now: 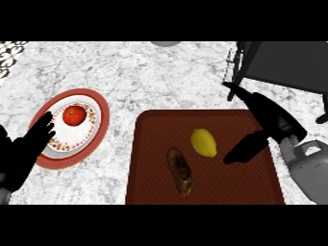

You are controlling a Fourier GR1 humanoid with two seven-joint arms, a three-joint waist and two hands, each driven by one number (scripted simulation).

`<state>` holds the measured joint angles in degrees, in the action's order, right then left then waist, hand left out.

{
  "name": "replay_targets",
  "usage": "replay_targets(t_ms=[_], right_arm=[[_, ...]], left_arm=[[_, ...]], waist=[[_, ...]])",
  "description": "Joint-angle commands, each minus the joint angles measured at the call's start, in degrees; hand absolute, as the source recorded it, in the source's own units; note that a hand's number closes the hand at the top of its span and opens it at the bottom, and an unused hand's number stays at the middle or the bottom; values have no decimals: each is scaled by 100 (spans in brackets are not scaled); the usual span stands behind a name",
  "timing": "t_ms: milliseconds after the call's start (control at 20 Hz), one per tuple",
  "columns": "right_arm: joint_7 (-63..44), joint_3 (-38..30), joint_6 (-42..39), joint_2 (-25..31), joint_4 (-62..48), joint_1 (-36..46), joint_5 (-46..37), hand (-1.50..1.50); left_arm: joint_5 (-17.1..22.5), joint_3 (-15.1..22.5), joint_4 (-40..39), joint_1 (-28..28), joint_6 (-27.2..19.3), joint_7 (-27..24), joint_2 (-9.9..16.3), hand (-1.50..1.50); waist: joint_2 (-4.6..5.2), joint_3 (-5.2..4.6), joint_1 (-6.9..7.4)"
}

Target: Pick the lemon from the tray and place it in the tiered shelf

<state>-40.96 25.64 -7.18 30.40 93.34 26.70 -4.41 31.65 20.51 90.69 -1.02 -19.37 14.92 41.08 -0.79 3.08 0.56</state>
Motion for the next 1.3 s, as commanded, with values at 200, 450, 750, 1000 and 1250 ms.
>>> replay_targets(t_ms=[200,450,750,1000,1250], right_arm=[[-737,611,-127,-249,-81,77,-473,-150],[-1300,821,148,-572,-91,220,-918,-150],[-1370,1037,321,-860,-259,216,-1260,-150],[-1346,1114,370,-928,-423,116,-1469,-150],[-1323,1271,505,-981,-653,-38,-1817,-150]], left_arm=[[314,8,-484,30,-212,-223,-672,0],[341,186,-298,113,-262,-166,-572,0],[321,304,-555,-46,-400,-424,-758,0],[521,210,-733,-105,-206,-453,-543,0],[585,361,-644,46,-304,-619,-639,0]], waist=[[109,-328,-102],[86,-322,-74],[124,-322,-131],[137,-322,-151],[125,-320,-104]])
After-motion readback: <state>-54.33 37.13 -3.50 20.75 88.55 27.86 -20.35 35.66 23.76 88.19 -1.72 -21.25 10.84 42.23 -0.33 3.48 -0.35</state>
